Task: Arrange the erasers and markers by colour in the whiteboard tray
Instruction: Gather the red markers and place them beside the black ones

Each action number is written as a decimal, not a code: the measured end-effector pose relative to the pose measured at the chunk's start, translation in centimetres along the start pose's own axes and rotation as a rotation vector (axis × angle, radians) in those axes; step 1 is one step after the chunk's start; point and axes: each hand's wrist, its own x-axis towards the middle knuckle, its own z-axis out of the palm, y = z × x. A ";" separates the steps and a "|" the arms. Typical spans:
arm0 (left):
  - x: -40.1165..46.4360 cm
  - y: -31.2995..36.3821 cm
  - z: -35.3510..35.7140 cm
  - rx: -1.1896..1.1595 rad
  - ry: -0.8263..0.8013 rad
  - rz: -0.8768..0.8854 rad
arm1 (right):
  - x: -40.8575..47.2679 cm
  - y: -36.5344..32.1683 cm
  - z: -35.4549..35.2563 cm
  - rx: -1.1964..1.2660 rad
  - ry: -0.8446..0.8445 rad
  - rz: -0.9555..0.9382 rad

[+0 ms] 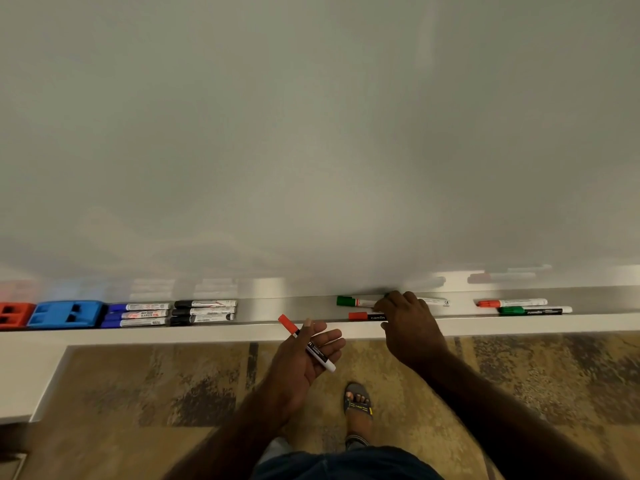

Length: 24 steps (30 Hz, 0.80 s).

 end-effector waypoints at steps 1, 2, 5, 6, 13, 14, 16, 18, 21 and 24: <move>0.0 -0.1 0.1 0.000 -0.004 -0.006 | 0.0 -0.1 0.0 -0.006 -0.006 0.004; 0.0 -0.2 0.1 -0.002 -0.007 -0.010 | 0.0 -0.1 0.0 -0.009 -0.008 0.008; 0.0 -0.5 0.1 -0.006 -0.009 -0.016 | -0.1 -0.3 0.2 -0.002 0.007 0.025; 0.0 -0.5 0.2 -0.004 -0.011 -0.016 | -0.2 -0.3 0.2 -0.004 0.013 0.032; 0.1 -0.6 0.1 0.024 -0.020 -0.007 | 0.1 -0.4 0.3 -0.015 0.064 0.065; 0.1 -0.6 0.0 0.025 -0.020 -0.007 | 0.2 -0.4 0.3 -0.020 0.069 0.059; 0.2 -0.7 -0.1 0.026 -0.025 -0.004 | 0.2 -0.3 0.2 -0.021 0.077 0.047; 0.4 -0.7 -0.1 0.031 -0.030 -0.002 | 0.3 -0.3 0.2 -0.008 0.077 0.035; 0.6 -0.7 -0.1 0.042 -0.036 -0.003 | 0.2 -0.1 0.1 -0.018 0.074 0.024; 0.7 -0.7 0.1 0.054 -0.051 -0.001 | -0.1 0.2 -0.1 -0.016 0.087 0.024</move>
